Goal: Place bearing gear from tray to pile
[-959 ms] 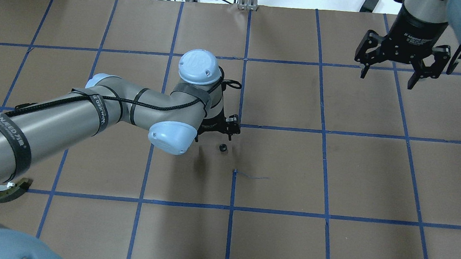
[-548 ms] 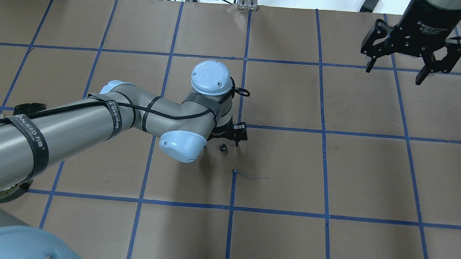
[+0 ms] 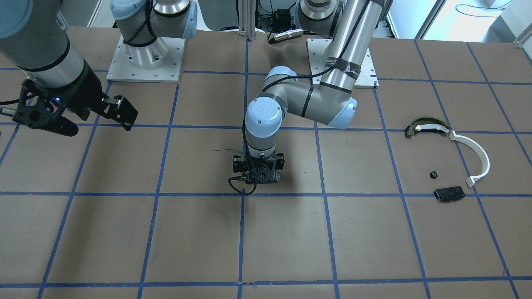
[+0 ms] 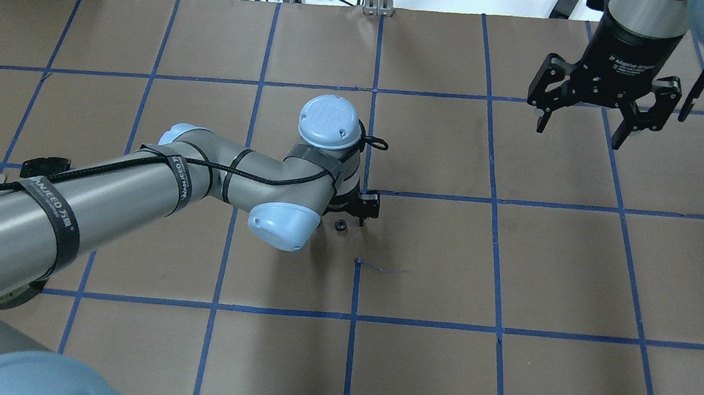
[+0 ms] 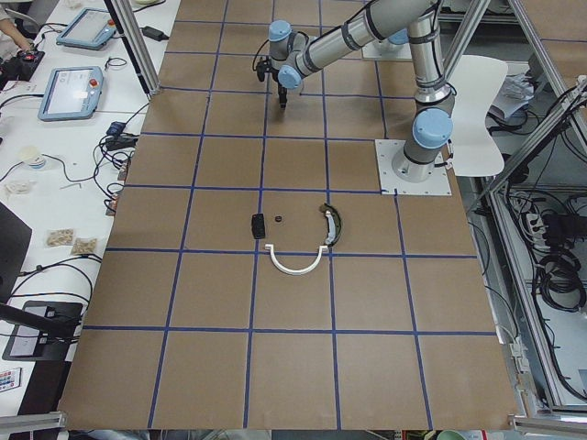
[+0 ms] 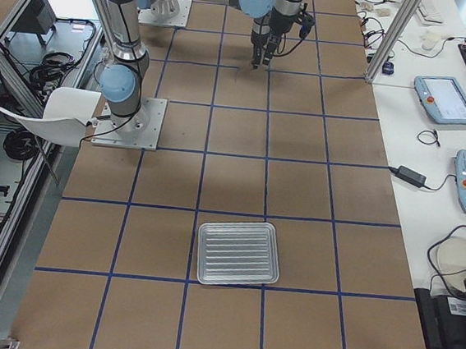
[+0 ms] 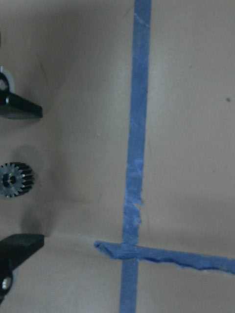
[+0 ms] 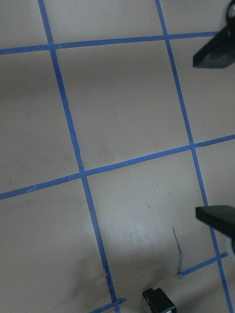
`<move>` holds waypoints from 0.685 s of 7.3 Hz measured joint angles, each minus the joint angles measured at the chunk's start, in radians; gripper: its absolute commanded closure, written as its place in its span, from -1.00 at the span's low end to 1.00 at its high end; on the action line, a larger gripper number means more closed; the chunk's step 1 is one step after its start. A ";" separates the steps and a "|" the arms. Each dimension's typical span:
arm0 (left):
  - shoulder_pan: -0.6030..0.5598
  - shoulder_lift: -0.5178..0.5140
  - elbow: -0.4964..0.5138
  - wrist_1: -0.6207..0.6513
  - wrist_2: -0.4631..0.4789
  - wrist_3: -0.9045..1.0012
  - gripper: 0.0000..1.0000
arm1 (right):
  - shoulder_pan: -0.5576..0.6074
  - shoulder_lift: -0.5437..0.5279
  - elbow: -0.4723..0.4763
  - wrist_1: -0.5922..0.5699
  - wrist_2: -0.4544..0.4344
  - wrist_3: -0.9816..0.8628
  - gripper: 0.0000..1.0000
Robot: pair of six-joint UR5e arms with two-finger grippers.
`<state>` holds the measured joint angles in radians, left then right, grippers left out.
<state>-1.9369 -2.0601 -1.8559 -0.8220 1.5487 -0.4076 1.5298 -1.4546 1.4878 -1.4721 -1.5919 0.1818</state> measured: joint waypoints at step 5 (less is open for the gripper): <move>0.036 0.031 0.004 -0.038 0.002 0.059 1.00 | 0.002 -0.028 0.011 0.001 0.013 -0.001 -1.00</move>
<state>-1.9014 -2.0290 -1.8517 -0.8604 1.5507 -0.3488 1.5322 -1.4829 1.4987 -1.4715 -1.5786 0.1810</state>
